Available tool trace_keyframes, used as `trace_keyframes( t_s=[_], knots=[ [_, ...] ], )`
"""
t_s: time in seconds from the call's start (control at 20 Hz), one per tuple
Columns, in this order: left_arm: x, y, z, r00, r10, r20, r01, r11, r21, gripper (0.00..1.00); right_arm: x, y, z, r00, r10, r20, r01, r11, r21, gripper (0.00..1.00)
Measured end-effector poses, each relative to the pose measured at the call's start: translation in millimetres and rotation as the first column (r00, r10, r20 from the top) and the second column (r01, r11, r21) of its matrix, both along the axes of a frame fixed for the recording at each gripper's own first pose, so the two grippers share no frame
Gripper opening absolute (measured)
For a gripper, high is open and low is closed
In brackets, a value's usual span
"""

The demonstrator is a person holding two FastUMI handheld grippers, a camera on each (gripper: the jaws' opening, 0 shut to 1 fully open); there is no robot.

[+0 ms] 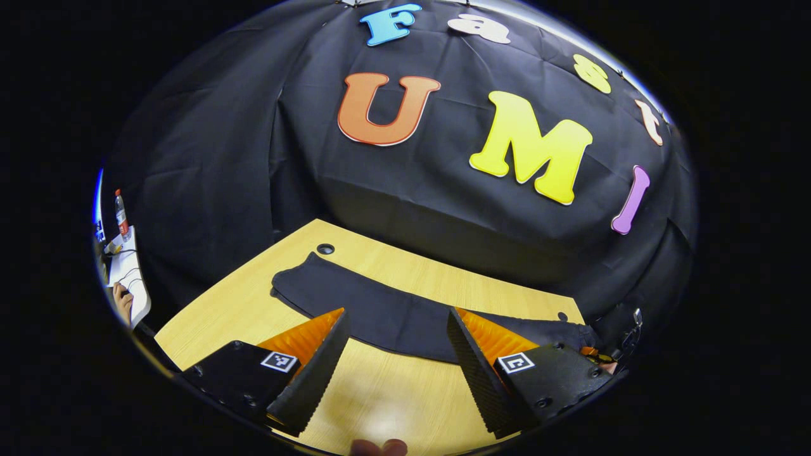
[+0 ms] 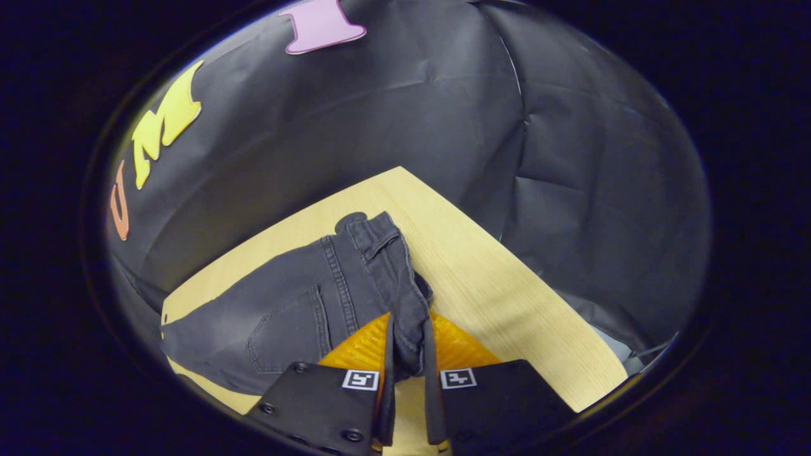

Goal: Grasp the waist and the cuffs of the jeans and fold them to make the two legs overlap; first hold the waist and fold one-third of the jeans toward the cuffs, then hold the cuffs and fold the remaining one-third in the same direction to finish folding.

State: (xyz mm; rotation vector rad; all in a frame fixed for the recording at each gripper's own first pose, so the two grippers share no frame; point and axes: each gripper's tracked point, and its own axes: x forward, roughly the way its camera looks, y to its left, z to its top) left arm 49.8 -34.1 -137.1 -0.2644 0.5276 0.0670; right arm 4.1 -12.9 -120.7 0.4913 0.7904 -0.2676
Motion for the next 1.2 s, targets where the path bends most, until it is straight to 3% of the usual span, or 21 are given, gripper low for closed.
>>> trace_keyframes(
  t_s=[0.05, 0.1, 0.2, 0.25, 0.3, 0.35, 0.4, 0.55, 0.75, 0.8, 0.9, 1.05, 1.2],
  knots=[
    [-0.1, 4.9, 1.5, 1.0, 0.007, 0.005, -0.007, 1.0, 0.004, 0.99, 1.6, 1.9, 8.7, 1.0, -0.019, 0.012, 0.019, 1.0, 0.007, 0.21],
    [-1.6, 10.6, 0.7, 1.0, 0.013, 0.014, -0.013, 1.0, 0.01, 0.99, 1.2, 1.5, 21.1, 1.0, -0.021, 0.016, 0.021, 1.0, 0.003, 0.03],
    [-3.5, 19.2, 0.9, 0.999, 0.019, 0.03, -0.02, 1.0, 0.011, 0.99, -4.3, 2.1, 44.9, 0.999, -0.002, 0.041, 0.004, 1.0, -0.031, 0.07],
    [-3.0, 22.6, 2.4, 0.999, 0.018, 0.038, -0.018, 1.0, 0.01, 0.99, -4.9, 6.6, 61.7, 0.998, 0.012, 0.059, -0.009, 0.999, -0.05, 0.02],
    [-3.5, 26.9, 1.2, 0.999, 0.018, 0.048, -0.018, 1.0, 0.011, 0.99, -3.6, 12.8, 81.5, 0.996, 0.021, 0.081, -0.017, 0.998, -0.057, 0.07],
    [-2.8, 31.8, 2.2, 0.998, 0.017, 0.06, -0.017, 1.0, 0.012, 0.99, -3.0, 20.8, 101.3, 0.994, 0.032, 0.103, -0.025, 0.997, -0.067, 0.02],
    [-2.2, 37.9, 3.7, 0.997, 0.018, 0.075, -0.019, 1.0, 0.013, 0.99, -3.5, 29.8, 122.3, 0.991, 0.042, 0.126, -0.032, 0.996, -0.085, 0.07],
    [-1.7, 58.8, 5.1, 0.993, 0.027, 0.112, -0.028, 1.0, 0.003, 0.99, 5.2, 71.2, 179.9, 0.975, 0.108, 0.194, -0.079, 0.985, -0.152, 0.07],
    [-1.1, 93.4, 4.8, 0.988, 0.052, 0.144, -0.049, 0.999, -0.022, 0.99, 12.8, 158.5, 247.3, 0.935, 0.218, 0.278, -0.157, 0.961, -0.227, 0.06],
    [-1.8, 102.1, 6.0, 0.987, 0.056, 0.149, -0.053, 0.998, -0.025, 0.99, 12.6, 183.8, 259.1, 0.922, 0.254, 0.293, -0.183, 0.951, -0.249, 0.02],
    [-4.9, 122.5, 7.2, 0.984, 0.065, 0.168, -0.063, 0.998, -0.017, 0.99, 11.9, 242.9, 274.4, 0.889, 0.331, 0.315, -0.242, 0.926, -0.289, 0.06],
    [-9.6, 147.3, 8.2, 0.982, 0.066, 0.179, -0.066, 0.998, -0.009, 0.99, 11.3, 337.3, 270.6, 0.842, 0.437, 0.315, -0.342, 0.886, -0.312, 0.07],
    [-14.2, 167.5, 12.2, 0.979, 0.067, 0.191, -0.067, 0.998, -0.01, 0.99, 8.0, 422.7, 241.9, 0.817, 0.5, 0.289, -0.414, 0.856, -0.311, 0.07]
  ],
)
